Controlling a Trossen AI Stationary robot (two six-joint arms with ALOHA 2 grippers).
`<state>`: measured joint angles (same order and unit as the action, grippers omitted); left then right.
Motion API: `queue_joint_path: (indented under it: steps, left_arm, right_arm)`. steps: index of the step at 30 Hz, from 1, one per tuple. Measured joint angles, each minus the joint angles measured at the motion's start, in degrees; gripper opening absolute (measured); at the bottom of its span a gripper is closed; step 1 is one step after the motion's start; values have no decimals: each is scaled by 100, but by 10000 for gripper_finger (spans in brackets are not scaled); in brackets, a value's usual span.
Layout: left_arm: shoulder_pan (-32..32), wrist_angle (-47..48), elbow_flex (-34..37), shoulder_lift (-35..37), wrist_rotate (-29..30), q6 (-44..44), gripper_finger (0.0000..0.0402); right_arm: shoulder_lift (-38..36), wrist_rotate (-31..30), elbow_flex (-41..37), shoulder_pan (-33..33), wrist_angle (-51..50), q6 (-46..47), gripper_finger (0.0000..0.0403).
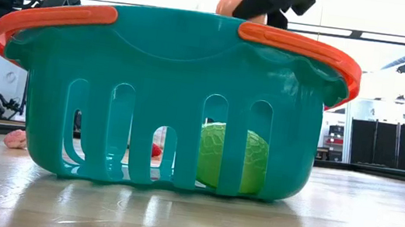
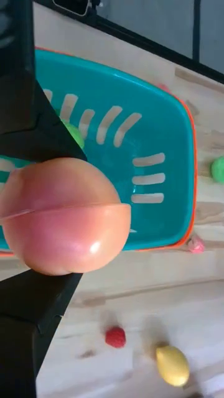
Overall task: Pick and placing Produce into tupperware
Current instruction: Put the large pink peach into the blue bin
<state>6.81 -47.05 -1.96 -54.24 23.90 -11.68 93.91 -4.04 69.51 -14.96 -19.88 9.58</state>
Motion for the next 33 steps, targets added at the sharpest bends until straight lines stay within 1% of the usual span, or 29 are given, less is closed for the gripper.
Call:
queue_joint_path:
  steps: [5, 12, 20, 24, 28, 33]
  left_arm:
    - [0, 0, 0, -7, -1, 2, 173]
    - [1, 2, 0, -7, -1, 4, 173]
    - [0, 2, 0, -11, -1, 6, 173]
    - [0, 7, 0, -11, -2, 11, 173]
    - [2, 11, 0, -9, 0, 11, 173]
    - [2, 21, 0, -13, 0, 11, 173]
  right_arm:
    - [0, 3, -393, 0, 580, 201, 230]
    - [0, 14, -903, -2, 1115, 452, 230]
    - [71, -8, -1205, -75, 1879, 654, 230]
    - [433, -29, -876, -145, 1809, 695, 230]
    - [897, -44, -329, -142, 1348, 753, 230]
    - [1221, -54, 342, -142, 639, 859, 230]
